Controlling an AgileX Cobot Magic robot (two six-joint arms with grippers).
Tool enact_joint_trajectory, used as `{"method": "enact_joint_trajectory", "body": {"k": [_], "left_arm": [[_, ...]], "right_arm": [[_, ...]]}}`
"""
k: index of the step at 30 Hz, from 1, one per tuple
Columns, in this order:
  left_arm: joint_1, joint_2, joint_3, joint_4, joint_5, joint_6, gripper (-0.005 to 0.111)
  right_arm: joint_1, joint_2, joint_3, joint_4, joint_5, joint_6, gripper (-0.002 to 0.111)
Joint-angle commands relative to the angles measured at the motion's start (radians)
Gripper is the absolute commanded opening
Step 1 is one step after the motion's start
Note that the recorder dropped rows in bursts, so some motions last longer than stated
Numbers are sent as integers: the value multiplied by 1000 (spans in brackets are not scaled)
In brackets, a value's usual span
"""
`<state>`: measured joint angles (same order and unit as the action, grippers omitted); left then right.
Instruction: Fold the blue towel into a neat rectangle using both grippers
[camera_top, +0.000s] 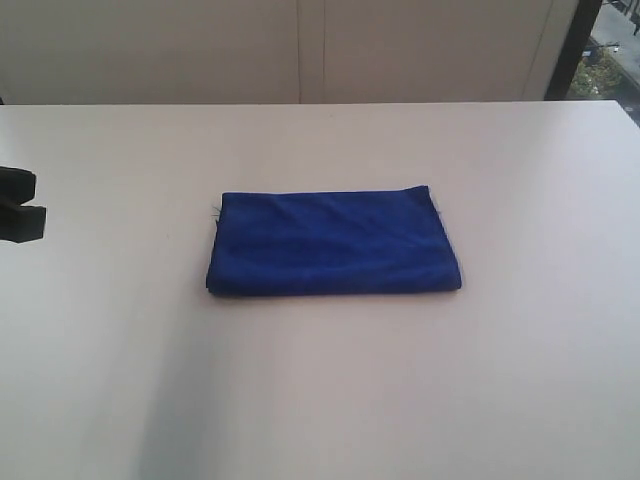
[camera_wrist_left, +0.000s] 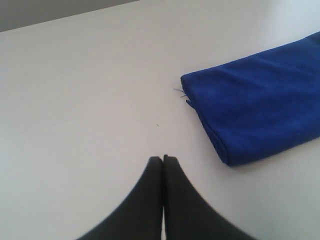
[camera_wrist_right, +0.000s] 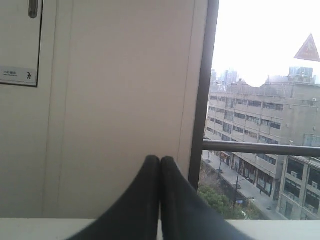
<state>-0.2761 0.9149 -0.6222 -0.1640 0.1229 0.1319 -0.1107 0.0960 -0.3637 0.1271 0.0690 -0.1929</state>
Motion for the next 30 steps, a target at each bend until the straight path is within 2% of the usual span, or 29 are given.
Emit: {"method": "enact_joint_trajectory", "body": {"k": [1, 6, 14, 30], "left_arm": [[0, -8, 5, -2, 2, 2, 0], [0, -8, 5, -2, 2, 2, 0], [0, -8, 5, -2, 2, 2, 0], [0, -8, 5, -2, 2, 2, 0]], "right_arm": [[-11, -4, 5, -36, 83, 34, 0], [-11, -4, 5, -101, 120, 152, 0], [-11, -4, 12, -127, 179, 175, 0], [-11, -96, 294, -127, 216, 175, 0]]}}
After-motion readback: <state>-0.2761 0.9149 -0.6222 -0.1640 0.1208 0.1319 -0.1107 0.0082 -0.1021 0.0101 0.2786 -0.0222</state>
